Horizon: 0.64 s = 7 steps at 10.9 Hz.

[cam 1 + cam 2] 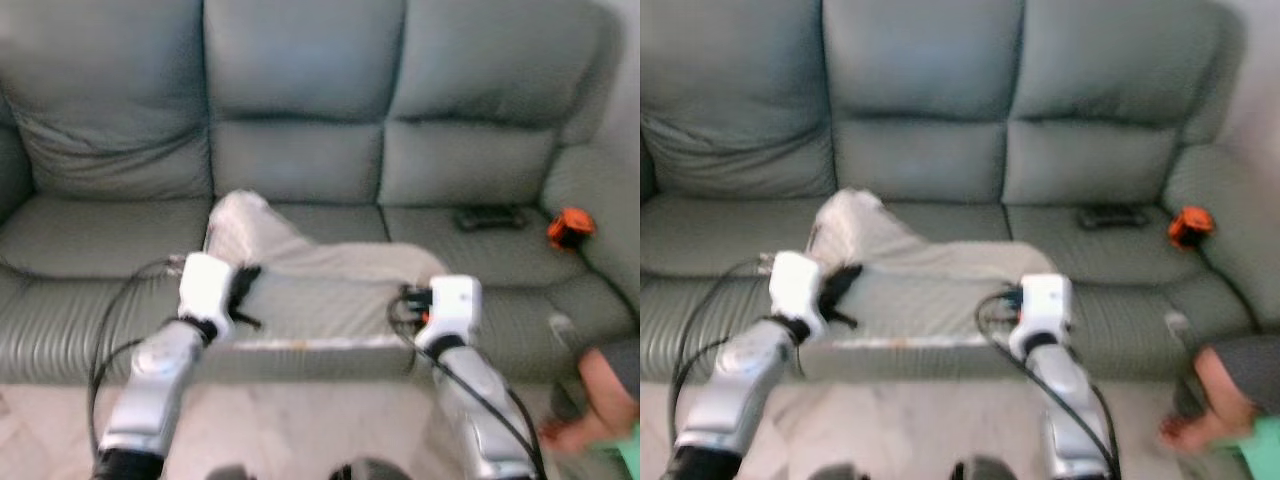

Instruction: Move the pillow to the sofa

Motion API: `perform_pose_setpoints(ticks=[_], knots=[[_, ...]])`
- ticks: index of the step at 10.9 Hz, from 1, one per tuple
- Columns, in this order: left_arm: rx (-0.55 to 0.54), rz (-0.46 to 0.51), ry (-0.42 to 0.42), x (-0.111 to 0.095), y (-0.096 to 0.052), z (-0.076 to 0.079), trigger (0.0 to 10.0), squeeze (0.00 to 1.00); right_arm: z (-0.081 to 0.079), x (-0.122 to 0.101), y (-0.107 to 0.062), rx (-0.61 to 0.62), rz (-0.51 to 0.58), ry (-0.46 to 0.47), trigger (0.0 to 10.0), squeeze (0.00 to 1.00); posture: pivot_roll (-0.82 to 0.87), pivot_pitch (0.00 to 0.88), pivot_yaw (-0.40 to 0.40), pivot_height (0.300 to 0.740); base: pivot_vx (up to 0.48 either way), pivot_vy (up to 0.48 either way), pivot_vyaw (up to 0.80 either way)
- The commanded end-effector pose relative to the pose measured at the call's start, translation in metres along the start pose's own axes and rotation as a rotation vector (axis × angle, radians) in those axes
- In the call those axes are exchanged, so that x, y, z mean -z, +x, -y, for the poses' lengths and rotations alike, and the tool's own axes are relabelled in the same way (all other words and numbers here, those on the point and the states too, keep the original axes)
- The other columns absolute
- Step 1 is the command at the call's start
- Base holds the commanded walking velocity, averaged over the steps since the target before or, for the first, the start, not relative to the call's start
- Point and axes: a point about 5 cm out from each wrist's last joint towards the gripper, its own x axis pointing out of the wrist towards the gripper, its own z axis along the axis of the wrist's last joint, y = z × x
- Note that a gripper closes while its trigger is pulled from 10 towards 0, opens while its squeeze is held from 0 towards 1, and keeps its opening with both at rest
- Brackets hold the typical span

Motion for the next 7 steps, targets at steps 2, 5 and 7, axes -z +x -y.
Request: perform_pose_setpoints(ticks=[2, 5, 7], knots=[[0.046, 0.034, 0.004, -0.0079, 0.0059, 0.0112, 10.0, 0.00, 0.0063, -0.0074, -0.0001, 0.023, 0.036, 0.021, 10.0, 0.00, -0.04, 0.032, -0.052, 0.740, 0.328, 0.000, 0.00], [0.045, 0.030, 0.007, -0.0073, 0.0062, 0.0115, 10.0, 0.00, 0.0075, -0.0075, 0.0005, 0.037, 0.034, 0.033, 10.0, 0.00, -0.04, 0.031, -0.048, 0.740, 0.260, 0.000, 0.00], [0.050, 0.025, 0.006, -0.0066, 0.0066, 0.0121, 10.0, 0.00, 0.0081, -0.0073, 0.0014, 0.045, 0.034, 0.040, 10.0, 0.00, -0.04, 0.034, -0.048, 0.740, 0.000, 0.000, 0.00]])
